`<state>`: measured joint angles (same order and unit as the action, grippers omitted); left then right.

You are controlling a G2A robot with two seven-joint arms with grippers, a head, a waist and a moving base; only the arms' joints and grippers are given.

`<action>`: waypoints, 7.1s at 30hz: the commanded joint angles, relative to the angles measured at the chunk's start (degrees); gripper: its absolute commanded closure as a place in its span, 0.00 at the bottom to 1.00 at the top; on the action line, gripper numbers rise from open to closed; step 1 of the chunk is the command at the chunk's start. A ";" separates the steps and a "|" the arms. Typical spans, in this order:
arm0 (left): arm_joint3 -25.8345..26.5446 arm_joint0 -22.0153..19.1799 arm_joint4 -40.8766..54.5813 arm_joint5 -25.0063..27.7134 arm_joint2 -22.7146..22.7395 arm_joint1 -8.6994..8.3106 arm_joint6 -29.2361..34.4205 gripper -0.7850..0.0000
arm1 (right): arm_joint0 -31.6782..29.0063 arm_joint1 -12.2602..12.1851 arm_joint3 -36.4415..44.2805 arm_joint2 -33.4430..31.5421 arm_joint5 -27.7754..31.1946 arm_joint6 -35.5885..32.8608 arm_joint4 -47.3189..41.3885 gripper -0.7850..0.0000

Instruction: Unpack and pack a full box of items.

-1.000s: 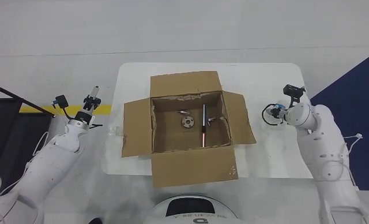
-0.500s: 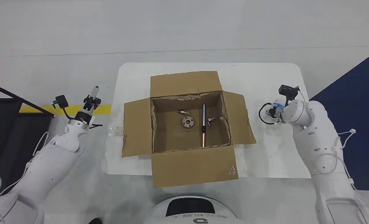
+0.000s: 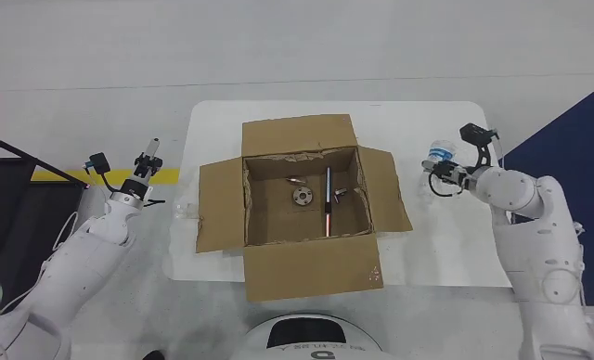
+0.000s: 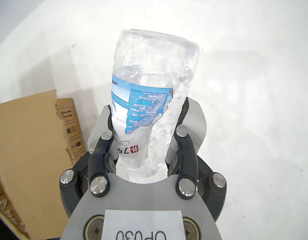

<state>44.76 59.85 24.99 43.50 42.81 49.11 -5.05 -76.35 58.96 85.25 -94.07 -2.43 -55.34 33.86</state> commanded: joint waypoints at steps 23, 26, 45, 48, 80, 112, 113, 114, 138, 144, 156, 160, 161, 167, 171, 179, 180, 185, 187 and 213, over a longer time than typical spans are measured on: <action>0.00 0.00 0.00 0.00 0.00 0.00 0.00 0.00 | -12.29 0.06 17.62 -10.40 12.08 0.75 -29.89 1.00; 0.00 0.00 0.00 0.00 0.00 0.00 0.00 0.00 | -12.17 0.14 21.13 -7.22 17.43 -1.07 -32.47 1.00; 0.00 0.00 0.00 0.00 0.00 0.00 0.00 0.00 | 15.87 3.81 11.66 33.46 6.82 -6.61 -17.76 1.00; 0.00 0.00 0.00 0.00 0.00 0.00 0.00 0.00 | 20.28 5.11 6.74 39.29 1.73 -9.16 -16.12 0.82; 0.00 0.00 0.00 0.00 0.00 0.00 0.00 0.00 | 10.35 0.02 -17.29 9.00 17.71 -27.27 -54.56 0.00; 0.00 0.00 0.00 0.00 0.00 0.00 0.00 0.00 | 12.31 0.43 -24.98 11.89 18.73 -32.66 -77.39 0.00; 0.00 0.00 0.00 0.00 0.00 0.00 0.00 0.00 | 12.03 0.23 -23.41 12.02 18.73 -32.66 -76.68 0.00; 0.00 0.00 0.00 0.00 0.00 0.00 0.00 0.00 | 11.82 0.08 -21.50 12.51 18.73 -32.66 -75.84 0.00; 0.00 0.00 0.00 0.00 0.00 0.00 0.00 0.00 | 18.20 0.75 -12.22 25.25 18.65 -32.48 -66.49 0.00; 0.00 0.00 0.00 0.00 0.00 0.00 0.00 0.00 | 18.20 0.75 -12.22 25.25 18.65 -32.48 -66.49 0.00; 0.00 0.00 0.00 0.00 0.00 0.00 0.00 0.00 | 17.63 0.80 -9.69 25.33 19.76 -29.39 -65.32 0.00; 0.18 0.14 -5.20 -3.74 -0.69 0.58 1.72 0.00 | 17.78 1.14 -9.15 28.00 16.66 -25.66 -61.49 0.00; -0.08 0.13 -6.25 -3.57 -0.86 0.79 2.30 0.00 | 18.27 1.39 -9.47 29.19 15.94 -24.56 -60.47 0.00; 0.32 0.88 -8.93 2.39 -2.25 2.38 8.59 0.00 | 21.65 2.59 -13.93 33.93 12.44 -21.02 -57.48 0.00; -0.65 0.20 -11.29 2.99 -1.73 2.58 12.20 0.00 | 22.52 2.68 -15.80 34.00 12.60 -20.68 -57.52 0.00; 0.27 2.37 -13.75 7.51 0.50 3.07 8.17 0.00 | 21.93 2.28 -16.05 32.81 13.89 -21.41 -58.01 0.00; -0.35 2.87 -11.20 9.80 1.71 2.84 8.27 0.00 | 21.88 2.23 -16.07 32.71 14.02 -21.57 -57.95 0.00; -1.63 4.04 -9.46 6.86 6.79 1.54 4.94 0.00 | 22.40 2.19 -16.62 33.05 14.49 -22.97 -57.52 0.00; -0.36 4.83 -11.46 3.17 7.99 1.39 1.31 0.00 | 23.14 2.45 -17.24 34.12 14.33 -23.50 -57.12 0.00; 14.03 14.84 -47.18 -4.00 14.20 -1.64 -1.66 0.00 | 31.47 5.07 -25.04 40.01 17.90 -26.79 -58.83 0.00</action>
<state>57.82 73.86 -22.07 36.46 56.11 47.86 -7.10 -44.88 64.03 60.21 -54.06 15.47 -82.13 -24.96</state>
